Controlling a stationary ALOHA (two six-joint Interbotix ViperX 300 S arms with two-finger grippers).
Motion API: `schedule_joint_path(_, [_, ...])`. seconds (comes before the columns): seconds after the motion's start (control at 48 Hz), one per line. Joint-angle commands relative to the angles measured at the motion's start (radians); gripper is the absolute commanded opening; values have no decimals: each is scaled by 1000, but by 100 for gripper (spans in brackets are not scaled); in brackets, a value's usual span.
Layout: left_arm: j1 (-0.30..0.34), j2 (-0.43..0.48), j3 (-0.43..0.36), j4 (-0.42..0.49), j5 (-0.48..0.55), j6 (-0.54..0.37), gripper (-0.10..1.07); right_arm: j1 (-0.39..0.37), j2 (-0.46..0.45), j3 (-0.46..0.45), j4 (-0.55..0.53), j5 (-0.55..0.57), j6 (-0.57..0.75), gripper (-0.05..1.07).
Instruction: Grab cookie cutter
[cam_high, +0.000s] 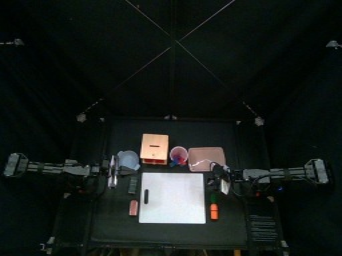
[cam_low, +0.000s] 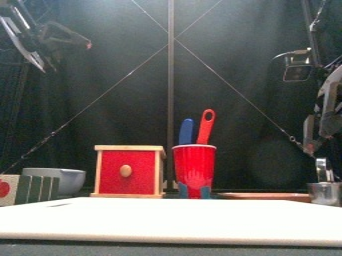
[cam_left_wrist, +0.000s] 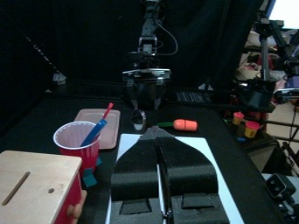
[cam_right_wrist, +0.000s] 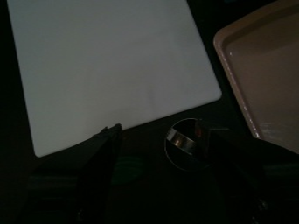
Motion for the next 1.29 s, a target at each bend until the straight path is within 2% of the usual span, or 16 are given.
schedule_joint_path(0.0, [5, 3, -11, -2, -11, 2, -4, 3, 8, -3, -21, -8, 3, 96])
schedule_joint_path(0.354, [11, 3, -6, -3, -11, 2, -4, 5, 38, 5, -41, -8, 6, 94])
schedule_joint_path(0.729, [14, 3, -5, -2, -11, 0, -4, 3, 143, -11, -28, -2, 6, 71])
schedule_joint_path(1.125, [21, -11, -2, -2, -11, 3, -4, -5, 169, -37, -28, 6, 6, 69])
schedule_joint_path(1.271, [25, -29, 12, -3, -11, 2, -4, -5, 164, -35, -17, 40, 6, 69])
